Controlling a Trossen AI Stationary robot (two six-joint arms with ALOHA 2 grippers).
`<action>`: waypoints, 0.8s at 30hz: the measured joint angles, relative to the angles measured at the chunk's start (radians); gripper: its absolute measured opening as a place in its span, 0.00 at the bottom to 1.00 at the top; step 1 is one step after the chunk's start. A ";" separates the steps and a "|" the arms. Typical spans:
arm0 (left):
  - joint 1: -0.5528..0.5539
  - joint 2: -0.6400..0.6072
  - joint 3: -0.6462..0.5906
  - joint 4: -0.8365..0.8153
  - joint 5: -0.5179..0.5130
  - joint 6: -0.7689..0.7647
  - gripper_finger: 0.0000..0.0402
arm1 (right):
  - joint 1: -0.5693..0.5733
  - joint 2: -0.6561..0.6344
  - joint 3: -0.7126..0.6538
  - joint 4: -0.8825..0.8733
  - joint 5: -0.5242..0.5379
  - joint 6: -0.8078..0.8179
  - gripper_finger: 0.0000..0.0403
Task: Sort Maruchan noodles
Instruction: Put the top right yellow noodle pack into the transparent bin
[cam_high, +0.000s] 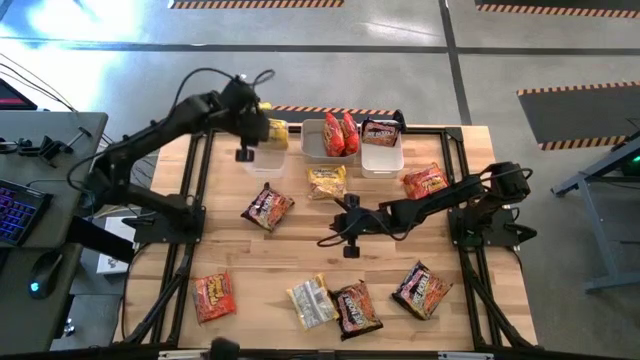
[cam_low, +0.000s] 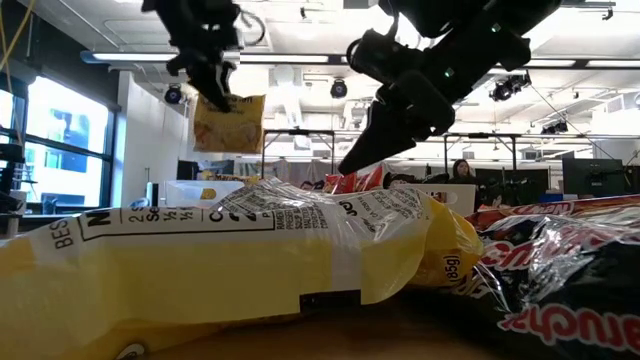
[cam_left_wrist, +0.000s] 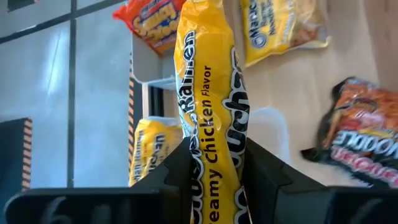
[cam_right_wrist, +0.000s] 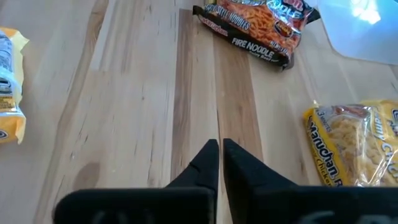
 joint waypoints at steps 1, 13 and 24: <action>0.030 0.010 0.000 0.007 0.023 0.030 0.20 | 0.000 0.000 0.000 0.001 0.000 -0.002 0.00; 0.186 0.205 0.000 0.109 0.102 0.171 0.20 | 0.000 0.000 0.000 0.000 0.006 -0.015 0.01; 0.228 0.344 0.000 0.172 0.102 0.183 0.20 | 0.000 0.000 0.000 -0.001 0.006 -0.023 0.01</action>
